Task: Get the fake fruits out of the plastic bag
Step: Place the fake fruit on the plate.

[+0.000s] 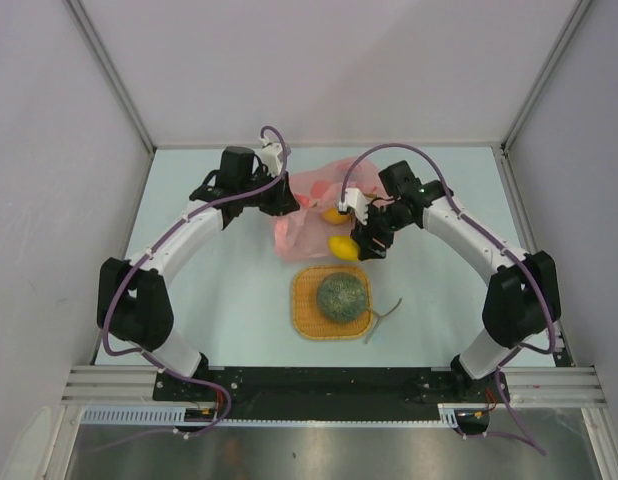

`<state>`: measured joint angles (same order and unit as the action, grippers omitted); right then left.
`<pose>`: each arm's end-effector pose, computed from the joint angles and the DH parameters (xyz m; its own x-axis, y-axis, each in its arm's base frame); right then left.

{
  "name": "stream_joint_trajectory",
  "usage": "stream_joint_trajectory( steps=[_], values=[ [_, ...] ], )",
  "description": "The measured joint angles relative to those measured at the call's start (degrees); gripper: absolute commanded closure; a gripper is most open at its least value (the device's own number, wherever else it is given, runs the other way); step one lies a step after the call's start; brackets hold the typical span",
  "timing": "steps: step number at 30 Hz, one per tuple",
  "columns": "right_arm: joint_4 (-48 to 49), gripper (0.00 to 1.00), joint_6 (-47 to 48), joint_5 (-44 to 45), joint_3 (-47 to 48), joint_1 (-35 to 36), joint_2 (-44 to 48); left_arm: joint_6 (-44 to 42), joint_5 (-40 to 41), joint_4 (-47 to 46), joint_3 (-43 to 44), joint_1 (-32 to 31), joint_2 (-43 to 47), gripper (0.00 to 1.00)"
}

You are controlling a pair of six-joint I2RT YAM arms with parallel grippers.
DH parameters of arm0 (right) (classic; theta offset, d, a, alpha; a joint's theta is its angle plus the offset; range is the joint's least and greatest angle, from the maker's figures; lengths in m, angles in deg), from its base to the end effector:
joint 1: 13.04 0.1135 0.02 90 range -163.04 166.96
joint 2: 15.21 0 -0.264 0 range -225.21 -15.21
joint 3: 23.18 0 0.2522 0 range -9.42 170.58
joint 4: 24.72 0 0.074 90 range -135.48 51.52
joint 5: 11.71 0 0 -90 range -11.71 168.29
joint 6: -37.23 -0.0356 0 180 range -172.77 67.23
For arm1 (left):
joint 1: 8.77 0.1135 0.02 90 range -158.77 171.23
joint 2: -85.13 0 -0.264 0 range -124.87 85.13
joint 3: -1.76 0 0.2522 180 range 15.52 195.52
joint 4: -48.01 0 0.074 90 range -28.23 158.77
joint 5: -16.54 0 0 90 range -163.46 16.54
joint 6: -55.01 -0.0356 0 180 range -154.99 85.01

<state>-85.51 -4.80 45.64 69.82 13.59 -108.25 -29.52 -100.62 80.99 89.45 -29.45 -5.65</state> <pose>0.2925 0.1682 0.2862 -0.0677 -0.7336 -0.6762 -0.9898 0.1343 -0.0466 0.3319 -0.1426 0.3017 -0.6112 0.1400 -0.7790 0.6039 0.7187 -0.3446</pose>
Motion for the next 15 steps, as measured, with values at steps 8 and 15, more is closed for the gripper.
stream_joint_trajectory(
  steps=[8, 15],
  values=[
    [-2.40, 0.77, 2.80, 1.46, -2.64, 1.53, -3.80, -0.35, 0.24, -0.04, 0.02, -0.09, 0.00, 0.78],
    [-2.05, 0.78, 6.08, 3.21, -4.35, 4.85, -4.20, -0.59, 0.96, -0.07, 0.04, -0.09, 0.00, 0.78]
  ],
)
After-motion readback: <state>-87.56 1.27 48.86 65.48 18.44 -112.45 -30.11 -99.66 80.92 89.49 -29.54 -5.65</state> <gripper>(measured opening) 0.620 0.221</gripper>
